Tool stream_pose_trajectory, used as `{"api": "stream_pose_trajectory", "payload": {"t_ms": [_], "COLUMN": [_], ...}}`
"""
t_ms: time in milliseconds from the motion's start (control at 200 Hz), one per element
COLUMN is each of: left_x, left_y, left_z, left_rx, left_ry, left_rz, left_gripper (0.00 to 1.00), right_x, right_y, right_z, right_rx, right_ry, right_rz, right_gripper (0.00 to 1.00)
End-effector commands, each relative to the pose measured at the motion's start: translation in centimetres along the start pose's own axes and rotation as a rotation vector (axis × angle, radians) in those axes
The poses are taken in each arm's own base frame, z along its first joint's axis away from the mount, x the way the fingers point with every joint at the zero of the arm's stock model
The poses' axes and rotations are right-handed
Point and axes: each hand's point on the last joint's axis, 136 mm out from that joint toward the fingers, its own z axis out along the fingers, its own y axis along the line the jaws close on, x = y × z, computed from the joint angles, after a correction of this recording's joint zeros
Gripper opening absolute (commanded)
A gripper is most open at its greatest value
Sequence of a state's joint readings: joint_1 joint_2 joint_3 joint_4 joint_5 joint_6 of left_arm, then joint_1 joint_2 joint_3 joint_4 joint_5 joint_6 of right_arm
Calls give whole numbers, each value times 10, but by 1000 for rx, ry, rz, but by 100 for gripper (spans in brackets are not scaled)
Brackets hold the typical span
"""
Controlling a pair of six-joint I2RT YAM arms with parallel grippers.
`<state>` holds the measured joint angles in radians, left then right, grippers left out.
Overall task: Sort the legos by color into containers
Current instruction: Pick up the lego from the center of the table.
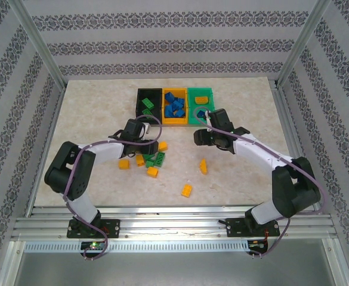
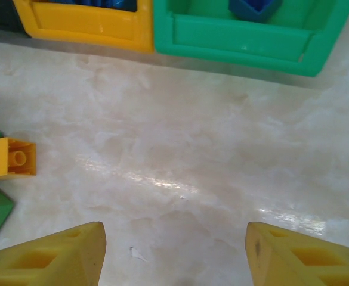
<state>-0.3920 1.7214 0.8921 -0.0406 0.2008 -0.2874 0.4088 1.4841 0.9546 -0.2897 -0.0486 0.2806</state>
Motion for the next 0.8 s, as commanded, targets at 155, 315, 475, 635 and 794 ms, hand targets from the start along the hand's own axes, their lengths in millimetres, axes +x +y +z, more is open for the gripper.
{"api": "stream_pose_trajectory", "payload": {"t_ms": [155, 315, 475, 635, 794], "left_x": [14, 7, -2, -9, -10], "left_y": [3, -12, -25, -22, -25], "left_z": [2, 9, 18, 23, 22], "left_rx": [-72, -55, -45, -75, -65], "left_ry": [101, 112, 122, 132, 141], "left_rz": [59, 74, 78, 65, 60], "left_gripper": [68, 68, 68, 65, 48], "right_x": [4, 10, 12, 16, 17], "right_y": [-19, -29, -32, -31, -30], "right_z": [-5, -5, -1, 2, 3], "right_rx": [14, 13, -12, -21, -29], "right_ry": [-62, -82, -86, -77, -75], "right_rz": [6, 28, 56, 59, 62], "right_gripper": [64, 64, 64, 64, 64]}}
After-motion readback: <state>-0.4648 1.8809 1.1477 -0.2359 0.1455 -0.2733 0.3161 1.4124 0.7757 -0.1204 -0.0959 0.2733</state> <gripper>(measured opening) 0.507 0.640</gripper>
